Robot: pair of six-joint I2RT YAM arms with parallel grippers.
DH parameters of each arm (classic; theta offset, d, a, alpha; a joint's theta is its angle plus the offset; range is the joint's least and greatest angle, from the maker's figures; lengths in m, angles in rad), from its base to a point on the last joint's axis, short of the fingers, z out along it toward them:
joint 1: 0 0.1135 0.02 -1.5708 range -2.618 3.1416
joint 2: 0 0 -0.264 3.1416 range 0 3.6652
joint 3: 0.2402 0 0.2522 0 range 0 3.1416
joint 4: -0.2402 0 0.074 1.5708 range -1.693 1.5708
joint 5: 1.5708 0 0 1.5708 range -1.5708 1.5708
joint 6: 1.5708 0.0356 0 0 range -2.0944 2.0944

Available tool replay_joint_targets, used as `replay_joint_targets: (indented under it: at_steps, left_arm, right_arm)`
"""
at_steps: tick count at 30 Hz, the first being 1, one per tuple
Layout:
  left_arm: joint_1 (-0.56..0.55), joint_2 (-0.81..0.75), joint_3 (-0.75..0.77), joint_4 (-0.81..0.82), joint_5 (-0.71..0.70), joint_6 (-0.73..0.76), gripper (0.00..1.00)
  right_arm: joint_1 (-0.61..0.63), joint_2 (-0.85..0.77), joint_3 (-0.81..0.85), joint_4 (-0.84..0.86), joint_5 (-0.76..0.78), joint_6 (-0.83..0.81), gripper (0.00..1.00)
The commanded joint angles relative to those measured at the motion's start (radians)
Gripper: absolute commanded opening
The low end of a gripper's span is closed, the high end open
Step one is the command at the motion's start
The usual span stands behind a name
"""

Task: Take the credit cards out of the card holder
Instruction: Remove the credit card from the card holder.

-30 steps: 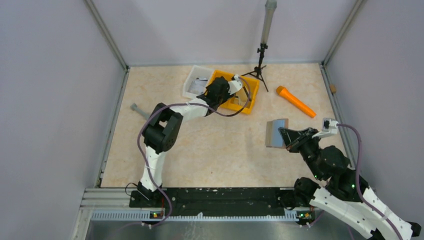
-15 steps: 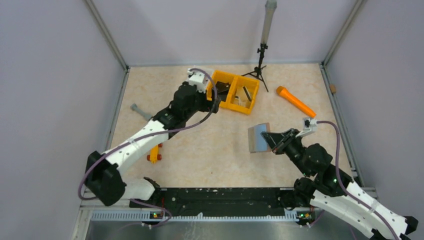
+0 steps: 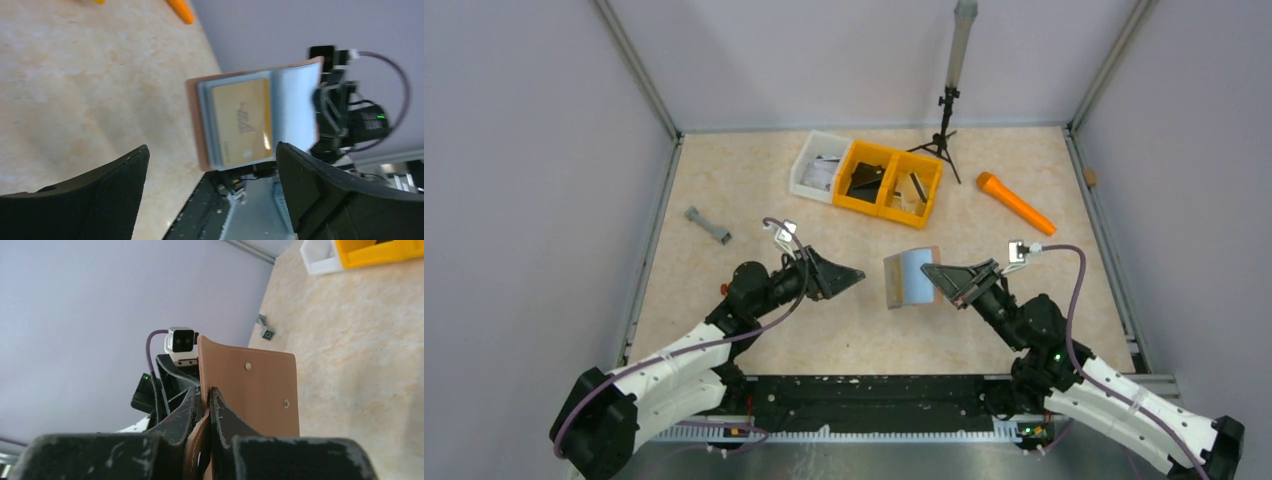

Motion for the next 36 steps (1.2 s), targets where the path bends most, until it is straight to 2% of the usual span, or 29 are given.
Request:
replay_joint_targets:
  at_steps: [1, 8, 13, 20, 24, 30, 32, 36]
  left_arm:
    - [-0.001, -0.020, -0.034, 0.375, 0.113, -0.218, 0.99]
    - [-0.009, 0.060, -0.078, 0.583, 0.108, -0.328, 0.99]
    - [-0.015, 0.080, -0.069, 0.598, 0.095, -0.345, 0.99]
    - [-0.021, 0.182, -0.042, 0.801, 0.151, -0.456, 0.99]
    - [-0.025, 0.211, -0.037, 0.802, 0.148, -0.461, 0.99]
    - [-0.044, 0.214, -0.019, 0.894, 0.171, -0.481, 0.98]
    - [-0.046, 0.212, -0.012, 0.905, 0.189, -0.486, 0.90]
    - [-0.047, 0.193, -0.030, 0.920, 0.186, -0.481, 0.63]
  right_arm:
    - [-0.006, 0.043, -0.034, 0.338, -0.043, 0.178, 0.00]
    - [-0.007, 0.147, -0.032, 0.526, -0.110, 0.272, 0.00]
    - [-0.006, 0.179, 0.011, 0.541, -0.121, 0.287, 0.00]
    - [-0.007, 0.238, 0.054, 0.603, -0.147, 0.314, 0.00]
    - [-0.006, 0.274, 0.070, 0.651, -0.167, 0.333, 0.00]
    - [-0.007, 0.292, 0.060, 0.655, -0.171, 0.342, 0.00]
    - [-0.007, 0.283, 0.048, 0.646, -0.161, 0.345, 0.00]
    - [-0.006, 0.236, 0.038, 0.574, -0.136, 0.322, 0.00]
